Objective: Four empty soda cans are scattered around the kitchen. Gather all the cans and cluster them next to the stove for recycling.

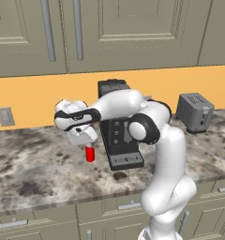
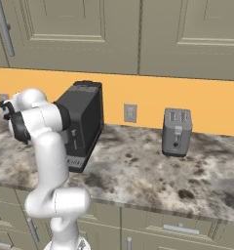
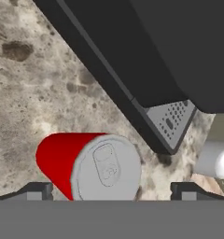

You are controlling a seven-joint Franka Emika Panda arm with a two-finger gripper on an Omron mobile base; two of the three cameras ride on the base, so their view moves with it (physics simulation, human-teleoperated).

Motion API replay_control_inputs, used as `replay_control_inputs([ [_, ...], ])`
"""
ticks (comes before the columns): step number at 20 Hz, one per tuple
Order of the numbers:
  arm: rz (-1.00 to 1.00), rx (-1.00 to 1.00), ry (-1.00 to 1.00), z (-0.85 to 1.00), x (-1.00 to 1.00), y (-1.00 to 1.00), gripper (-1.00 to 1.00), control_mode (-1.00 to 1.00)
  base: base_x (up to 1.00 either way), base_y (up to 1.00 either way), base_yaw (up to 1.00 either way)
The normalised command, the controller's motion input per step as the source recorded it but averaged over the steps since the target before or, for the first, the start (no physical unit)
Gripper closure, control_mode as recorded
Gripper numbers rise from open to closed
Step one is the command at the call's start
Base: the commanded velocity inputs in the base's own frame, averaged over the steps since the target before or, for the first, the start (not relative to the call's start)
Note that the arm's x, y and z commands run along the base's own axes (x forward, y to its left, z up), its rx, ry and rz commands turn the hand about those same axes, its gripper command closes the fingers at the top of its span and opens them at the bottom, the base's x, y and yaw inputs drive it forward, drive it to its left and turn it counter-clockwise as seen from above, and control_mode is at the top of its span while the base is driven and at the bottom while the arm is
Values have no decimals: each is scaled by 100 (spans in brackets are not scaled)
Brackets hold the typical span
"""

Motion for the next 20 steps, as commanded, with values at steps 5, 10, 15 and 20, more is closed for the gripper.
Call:
replay_control_inputs([
  [5, 0, -1, -21, 1, 0, -11, -100, -100, 0, 0, 0],
  [10, 0, 2, -23, 0, -2, 0, -100, -100, 0, 0, 0],
  [15, 0, 8, -21, -7, -5, -6, -100, -100, 0, 0, 0],
  [20, 0, 8, -9, -7, 0, -16, -100, -100, 0, 0, 0],
])
